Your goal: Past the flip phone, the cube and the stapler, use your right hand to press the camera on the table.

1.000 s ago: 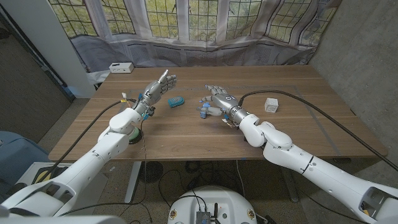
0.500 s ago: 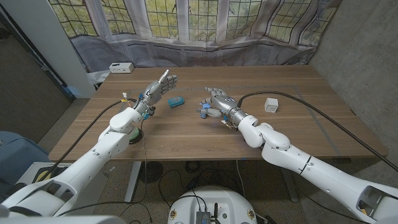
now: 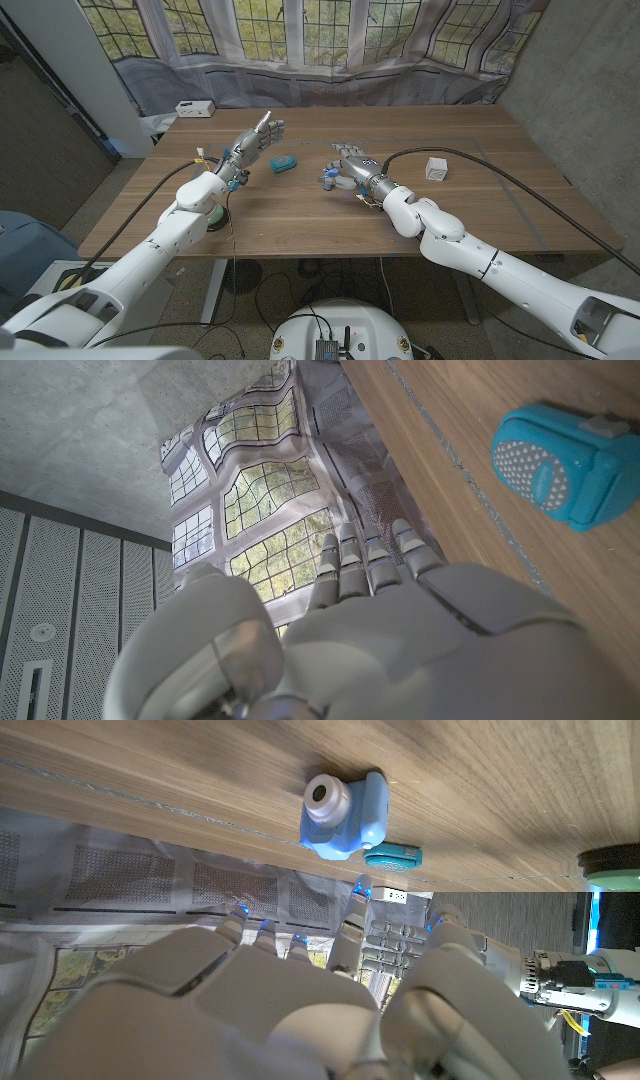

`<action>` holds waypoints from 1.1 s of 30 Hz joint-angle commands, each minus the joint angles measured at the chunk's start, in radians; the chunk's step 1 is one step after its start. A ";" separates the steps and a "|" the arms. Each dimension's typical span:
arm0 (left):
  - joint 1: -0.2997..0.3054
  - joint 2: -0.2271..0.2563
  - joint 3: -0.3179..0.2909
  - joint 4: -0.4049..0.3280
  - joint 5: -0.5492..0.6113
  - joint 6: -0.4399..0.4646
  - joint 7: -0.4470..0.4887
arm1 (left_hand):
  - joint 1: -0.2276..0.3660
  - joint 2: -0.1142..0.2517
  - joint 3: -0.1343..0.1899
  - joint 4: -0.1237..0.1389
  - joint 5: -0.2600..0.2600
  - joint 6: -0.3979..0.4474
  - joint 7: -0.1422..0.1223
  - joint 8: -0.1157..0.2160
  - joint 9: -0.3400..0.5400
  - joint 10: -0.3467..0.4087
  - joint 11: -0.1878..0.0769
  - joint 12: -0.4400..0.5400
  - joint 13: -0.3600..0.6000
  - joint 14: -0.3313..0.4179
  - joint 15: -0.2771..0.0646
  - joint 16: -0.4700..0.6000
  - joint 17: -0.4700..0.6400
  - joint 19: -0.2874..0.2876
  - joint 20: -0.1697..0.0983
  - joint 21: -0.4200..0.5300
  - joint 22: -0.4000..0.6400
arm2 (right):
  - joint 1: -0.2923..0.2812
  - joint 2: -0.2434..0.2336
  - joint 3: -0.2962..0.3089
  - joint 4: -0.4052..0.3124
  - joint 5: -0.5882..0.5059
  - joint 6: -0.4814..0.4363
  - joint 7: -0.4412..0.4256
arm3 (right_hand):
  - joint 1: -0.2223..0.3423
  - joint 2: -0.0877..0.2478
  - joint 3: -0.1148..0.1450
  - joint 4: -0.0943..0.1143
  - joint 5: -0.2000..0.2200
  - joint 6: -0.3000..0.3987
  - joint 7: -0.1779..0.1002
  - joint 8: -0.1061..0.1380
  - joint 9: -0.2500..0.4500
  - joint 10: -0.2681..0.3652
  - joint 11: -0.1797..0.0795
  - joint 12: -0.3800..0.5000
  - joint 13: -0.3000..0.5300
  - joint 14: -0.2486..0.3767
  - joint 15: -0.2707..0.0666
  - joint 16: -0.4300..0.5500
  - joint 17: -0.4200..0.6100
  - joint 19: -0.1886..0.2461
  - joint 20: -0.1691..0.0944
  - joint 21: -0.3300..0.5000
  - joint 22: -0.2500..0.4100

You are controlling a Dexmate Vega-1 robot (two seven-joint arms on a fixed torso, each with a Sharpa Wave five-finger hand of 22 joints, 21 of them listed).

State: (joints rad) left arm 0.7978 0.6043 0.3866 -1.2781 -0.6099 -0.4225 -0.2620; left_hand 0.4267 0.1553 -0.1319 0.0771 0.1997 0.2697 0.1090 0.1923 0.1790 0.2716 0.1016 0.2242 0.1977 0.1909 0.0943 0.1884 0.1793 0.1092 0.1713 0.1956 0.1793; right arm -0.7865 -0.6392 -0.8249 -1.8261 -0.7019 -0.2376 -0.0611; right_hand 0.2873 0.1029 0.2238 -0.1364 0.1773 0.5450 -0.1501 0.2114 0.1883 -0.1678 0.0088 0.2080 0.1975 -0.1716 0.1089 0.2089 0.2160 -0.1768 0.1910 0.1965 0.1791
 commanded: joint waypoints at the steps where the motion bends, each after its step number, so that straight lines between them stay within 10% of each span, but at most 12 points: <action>1: -0.013 0.006 0.006 0.008 0.010 0.015 -0.003 | 0.007 -0.003 0.006 0.001 -0.002 0.005 -0.002 -0.002 0.003 -0.002 -0.003 -0.003 0.004 -0.002 0.003 0.000 0.003 -0.010 0.002 0.000 0.002 | 0.013 0.000 -0.012 0.013 0.005 -0.010 0.011 | 0.004 0.010 0.011 0.001 -0.001 0.018 0.002 0.008 0.002 -0.026 -0.005 0.009 0.001 -0.184 -0.003 0.006 0.003 -0.091 -0.003 0.004 0.003; 33: 0.006 0.018 -0.003 -0.025 0.010 0.022 0.018 | 0.005 -0.005 0.011 0.002 -0.003 0.008 -0.002 -0.001 0.003 -0.001 -0.005 -0.004 0.004 -0.005 0.003 0.001 0.003 -0.014 0.002 0.001 0.002 | 0.028 0.002 -0.033 0.023 -0.004 -0.022 0.020 | 0.007 0.012 0.017 0.000 -0.001 0.053 -0.003 0.010 0.002 0.000 -0.014 0.016 0.000 -0.155 -0.007 0.015 0.003 -0.079 0.003 0.008 0.003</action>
State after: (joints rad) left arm 0.7932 0.6173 0.3859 -1.2909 -0.5980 -0.4089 -0.2516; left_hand 0.4267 0.1553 -0.1237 0.0772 0.1999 0.2697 0.1090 0.1924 0.1790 0.2716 0.1017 0.2243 0.1977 0.1910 0.0944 0.1885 0.1792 0.0990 0.1707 0.1957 0.1792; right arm -0.7626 -0.6394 -0.8496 -1.8071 -0.6956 -0.2574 -0.0406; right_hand 0.2927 0.1083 0.2321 -0.1366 0.1773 0.5897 -0.1484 0.2191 0.1882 -0.1677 -0.0024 0.2153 0.1953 -0.1716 0.1089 0.2184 0.2160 -0.1768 0.1911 0.1973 0.1790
